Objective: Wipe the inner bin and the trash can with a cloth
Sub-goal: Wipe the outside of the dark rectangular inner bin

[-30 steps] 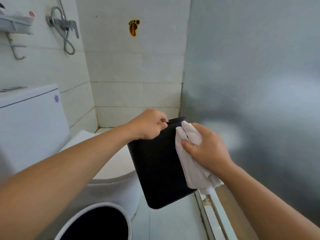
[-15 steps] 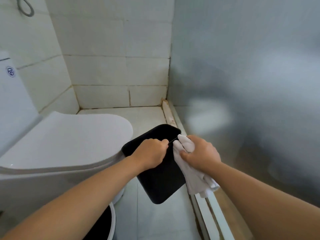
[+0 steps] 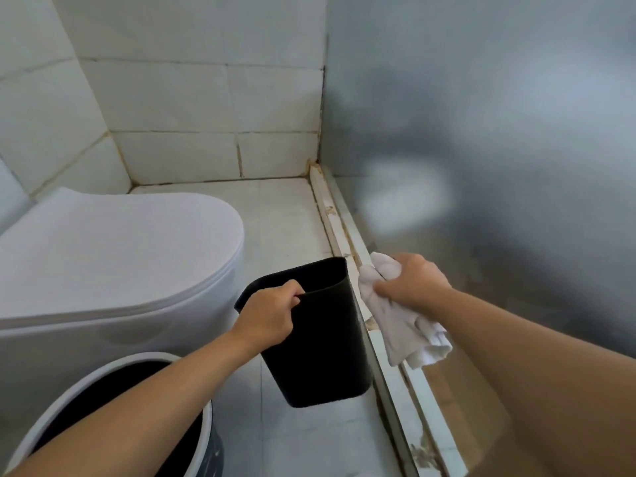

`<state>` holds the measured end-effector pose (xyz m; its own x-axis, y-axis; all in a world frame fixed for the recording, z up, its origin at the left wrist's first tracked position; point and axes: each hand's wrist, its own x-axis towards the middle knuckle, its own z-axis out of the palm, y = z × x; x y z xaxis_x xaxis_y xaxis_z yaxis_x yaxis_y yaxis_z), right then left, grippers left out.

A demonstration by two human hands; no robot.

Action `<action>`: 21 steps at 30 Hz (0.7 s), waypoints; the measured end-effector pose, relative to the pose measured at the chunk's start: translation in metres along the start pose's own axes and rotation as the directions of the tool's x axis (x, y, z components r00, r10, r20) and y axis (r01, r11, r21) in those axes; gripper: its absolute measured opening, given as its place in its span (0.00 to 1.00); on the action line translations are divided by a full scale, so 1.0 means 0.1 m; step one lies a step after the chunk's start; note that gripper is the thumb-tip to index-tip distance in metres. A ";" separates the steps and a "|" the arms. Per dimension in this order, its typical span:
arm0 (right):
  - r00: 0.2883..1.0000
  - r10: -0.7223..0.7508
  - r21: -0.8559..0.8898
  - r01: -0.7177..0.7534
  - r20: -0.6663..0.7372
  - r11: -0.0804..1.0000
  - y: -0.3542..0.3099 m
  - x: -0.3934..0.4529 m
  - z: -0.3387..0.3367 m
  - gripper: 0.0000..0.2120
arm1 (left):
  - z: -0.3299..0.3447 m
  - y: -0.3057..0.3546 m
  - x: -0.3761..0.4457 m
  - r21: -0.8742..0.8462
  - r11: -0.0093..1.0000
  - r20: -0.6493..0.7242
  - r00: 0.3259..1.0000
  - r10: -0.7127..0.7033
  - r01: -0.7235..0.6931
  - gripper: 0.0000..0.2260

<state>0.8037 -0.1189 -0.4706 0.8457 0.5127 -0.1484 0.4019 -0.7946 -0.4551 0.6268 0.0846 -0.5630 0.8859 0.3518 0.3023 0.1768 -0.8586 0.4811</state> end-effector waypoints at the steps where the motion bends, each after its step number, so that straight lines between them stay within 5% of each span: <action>1: 1.000 -0.001 0.007 0.001 -0.007 1.000 0.03 0.01 -0.02 0.19 | 0.02 -0.02 -0.03 -0.035 0.998 0.000 0.998 -0.061 0.061 0.06; 13: 0.999 -0.037 0.033 0.036 0.021 0.999 0.13 0.02 -0.04 0.11 | 0.13 -0.09 -0.24 -0.298 0.943 0.032 0.989 -0.144 0.147 0.12; 21: 0.986 -0.155 0.180 0.162 -0.056 0.970 -0.18 -0.05 -0.49 0.14 | -0.39 0.13 -0.03 -0.327 0.936 -0.107 0.978 -0.176 0.133 0.19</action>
<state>0.8096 -0.1232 -0.4191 0.7916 0.6105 -0.0272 0.4639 -0.6293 -0.6235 0.6094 0.0869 -0.5253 0.7898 0.5357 0.2989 0.1431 -0.6347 0.7594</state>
